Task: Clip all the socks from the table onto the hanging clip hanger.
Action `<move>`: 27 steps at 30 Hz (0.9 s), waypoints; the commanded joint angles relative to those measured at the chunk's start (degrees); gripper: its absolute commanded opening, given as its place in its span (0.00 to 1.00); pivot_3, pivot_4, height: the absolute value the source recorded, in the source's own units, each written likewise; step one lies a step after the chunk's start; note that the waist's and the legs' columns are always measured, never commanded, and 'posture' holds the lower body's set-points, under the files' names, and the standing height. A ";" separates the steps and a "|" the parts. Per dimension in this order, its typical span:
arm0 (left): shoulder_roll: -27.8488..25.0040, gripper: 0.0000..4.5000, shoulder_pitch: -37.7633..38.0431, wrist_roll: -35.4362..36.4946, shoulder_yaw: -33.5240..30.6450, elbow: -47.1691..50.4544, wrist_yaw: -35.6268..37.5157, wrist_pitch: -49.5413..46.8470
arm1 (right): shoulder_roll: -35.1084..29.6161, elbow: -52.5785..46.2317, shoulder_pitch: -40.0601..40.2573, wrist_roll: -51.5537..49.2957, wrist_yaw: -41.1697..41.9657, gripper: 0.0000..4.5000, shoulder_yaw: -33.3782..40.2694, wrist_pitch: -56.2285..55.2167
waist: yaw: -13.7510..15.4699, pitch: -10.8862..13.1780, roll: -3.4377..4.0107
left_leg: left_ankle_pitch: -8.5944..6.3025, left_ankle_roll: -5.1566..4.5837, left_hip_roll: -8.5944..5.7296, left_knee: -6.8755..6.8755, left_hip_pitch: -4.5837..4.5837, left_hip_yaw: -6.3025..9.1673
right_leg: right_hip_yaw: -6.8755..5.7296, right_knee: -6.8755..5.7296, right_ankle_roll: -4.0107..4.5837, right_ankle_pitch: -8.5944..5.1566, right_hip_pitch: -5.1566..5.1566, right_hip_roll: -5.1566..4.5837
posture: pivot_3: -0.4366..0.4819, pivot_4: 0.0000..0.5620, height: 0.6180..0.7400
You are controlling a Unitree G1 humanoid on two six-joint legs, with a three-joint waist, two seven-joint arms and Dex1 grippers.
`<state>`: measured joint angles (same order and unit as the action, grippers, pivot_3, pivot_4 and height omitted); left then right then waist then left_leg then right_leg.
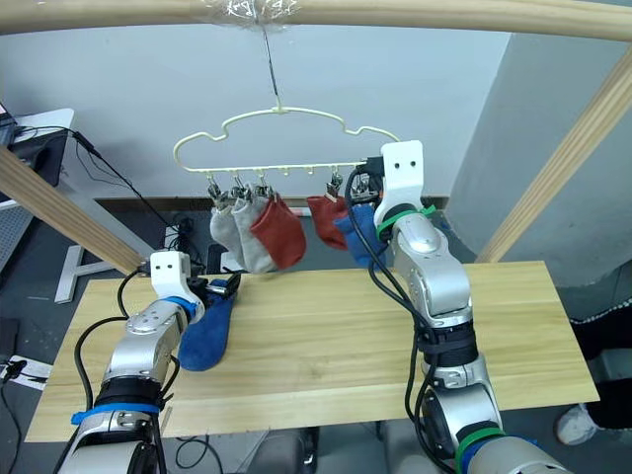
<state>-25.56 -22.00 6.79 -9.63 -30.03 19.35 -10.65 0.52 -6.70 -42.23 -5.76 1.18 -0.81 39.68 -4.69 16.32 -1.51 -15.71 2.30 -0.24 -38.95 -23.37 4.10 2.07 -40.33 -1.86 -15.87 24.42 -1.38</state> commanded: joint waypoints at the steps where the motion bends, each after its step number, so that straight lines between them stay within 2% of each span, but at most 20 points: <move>1: 0.31 0.99 3.51 2.17 -2.85 3.88 -0.68 -1.27 | 0.16 -3.31 -0.43 -0.37 0.35 0.00 -0.40 0.02 | -0.13 0.00 0.00 | 0.00 0.00 0.01 0.01 0.00 -0.01 | 0.02 0.01 0.00 0.00 0.01 0.00 | 0.43 0.45 0.83; 4: 0.18 0.99 7.67 4.82 -4.74 10.36 0.42 -3.69 | 0.07 -3.69 -0.12 -0.44 0.42 0.00 -0.45 0.27 | -0.11 0.00 0.00 | 0.00 0.00 0.08 0.03 -0.03 -0.01 | 0.07 0.02 0.00 0.00 0.07 0.00 | 0.43 0.45 0.83; 7: -0.54 0.99 9.83 5.08 -5.64 11.81 -0.09 -5.60 | 0.12 -3.63 -0.03 -0.56 0.56 0.00 -0.55 0.37 | -0.01 0.00 0.00 | 0.00 0.01 0.09 0.03 -0.04 0.06 | 0.10 -0.01 0.01 0.01 0.06 0.00 | 0.44 0.45 0.83; 11: -1.13 0.99 8.22 4.74 -3.52 7.96 3.30 -6.45 | 0.48 -3.38 -0.28 -0.80 0.66 0.00 -0.64 0.63 | 0.06 0.00 0.00 | 0.03 0.04 0.04 0.02 -0.03 0.07 | 0.06 -0.09 0.09 0.06 0.06 0.00 | 0.46 0.45 0.83; 15: -2.29 0.99 6.11 1.50 -0.06 2.86 5.68 -5.40 | 0.65 -3.81 -0.09 -0.90 1.00 0.00 -1.02 1.25 | 0.12 0.00 -0.01 | 0.04 0.04 0.02 0.02 -0.01 0.07 | -0.05 -0.11 0.09 0.06 0.06 0.01 | 0.45 0.45 0.83; 20: -3.83 0.99 6.23 -1.14 1.02 -1.02 4.45 -3.52 | 0.73 -4.16 0.01 -0.77 1.06 0.00 -0.96 1.66 | 0.01 -0.01 -0.01 | 0.04 0.04 0.03 0.04 0.05 0.00 | 0.01 -0.13 0.09 0.06 0.06 0.02 | 0.45 0.46 0.83; 23: -4.29 0.87 8.38 -0.95 1.10 -0.01 5.59 -3.47 | 0.82 -4.32 0.08 -0.65 1.07 0.00 -0.90 1.81 | -0.15 -0.01 -0.01 | 0.04 0.04 0.05 0.04 0.15 -0.02 | 0.04 -0.15 0.09 0.06 -0.01 0.02 | 0.44 0.46 0.83; 27: -4.45 0.60 10.99 -0.20 1.07 2.99 7.44 -3.32 | 0.88 -4.30 0.04 -0.48 1.08 0.00 -0.82 1.74 | -0.23 -0.01 -0.01 | 0.04 0.04 0.09 0.13 0.41 -0.08 | 0.08 -0.18 0.09 0.06 -0.16 0.02 | 0.44 0.46 0.83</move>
<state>-29.53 -13.38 7.16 -9.13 -26.55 26.19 -13.04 1.14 -7.69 -41.81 -5.81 2.19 -1.36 41.94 -4.92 16.31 -1.51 -15.67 2.33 -0.14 -38.82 -22.96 4.01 2.16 -40.52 -1.77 -15.81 24.25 -1.35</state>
